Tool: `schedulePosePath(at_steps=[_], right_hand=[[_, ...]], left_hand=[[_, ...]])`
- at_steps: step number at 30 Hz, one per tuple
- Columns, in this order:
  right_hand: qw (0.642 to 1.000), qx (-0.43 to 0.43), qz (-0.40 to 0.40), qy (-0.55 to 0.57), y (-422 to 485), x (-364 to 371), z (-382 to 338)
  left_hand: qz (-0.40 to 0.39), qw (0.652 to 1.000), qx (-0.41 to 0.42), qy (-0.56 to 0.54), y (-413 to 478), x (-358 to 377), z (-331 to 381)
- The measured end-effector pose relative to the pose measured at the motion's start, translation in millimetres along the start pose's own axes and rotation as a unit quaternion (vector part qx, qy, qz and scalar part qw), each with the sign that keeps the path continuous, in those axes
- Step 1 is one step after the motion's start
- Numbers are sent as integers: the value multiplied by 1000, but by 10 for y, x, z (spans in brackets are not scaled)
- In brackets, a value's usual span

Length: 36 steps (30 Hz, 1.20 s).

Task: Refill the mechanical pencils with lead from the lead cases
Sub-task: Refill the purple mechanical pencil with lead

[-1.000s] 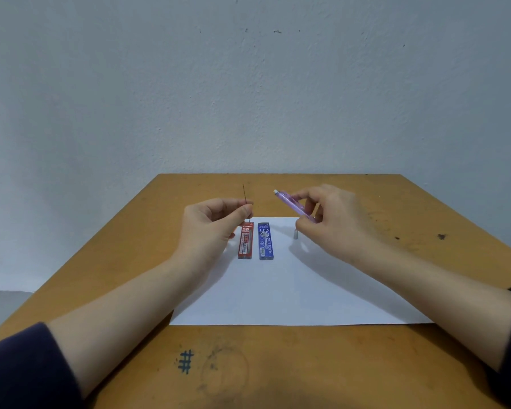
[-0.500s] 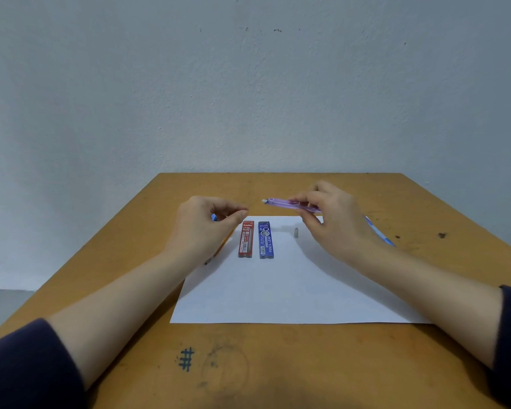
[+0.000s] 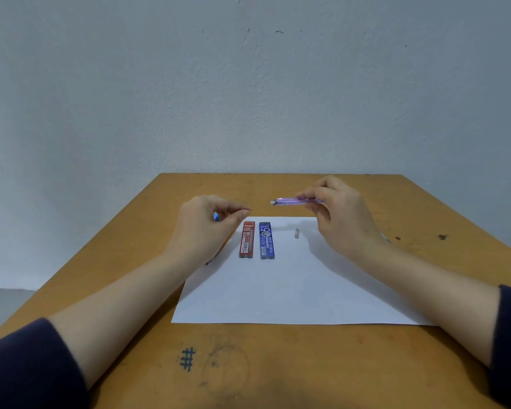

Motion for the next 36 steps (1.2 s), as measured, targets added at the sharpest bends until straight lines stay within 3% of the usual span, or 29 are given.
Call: schedulePosePath(at_steps=[36], right_hand=[[998,-54,41,-4,-23,12,-61]], left_hand=[[-5,999,10,-38,-34,27,13]])
Point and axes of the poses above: each hand's wrist, its own y-axis towards the middle knuckle, its own x-axis out of the palm, z = x × y, the point moved 6 cm from there along y, towards the middle knuckle, and after that the axes turned 4 degrees about -y, right-handed, at the moved point
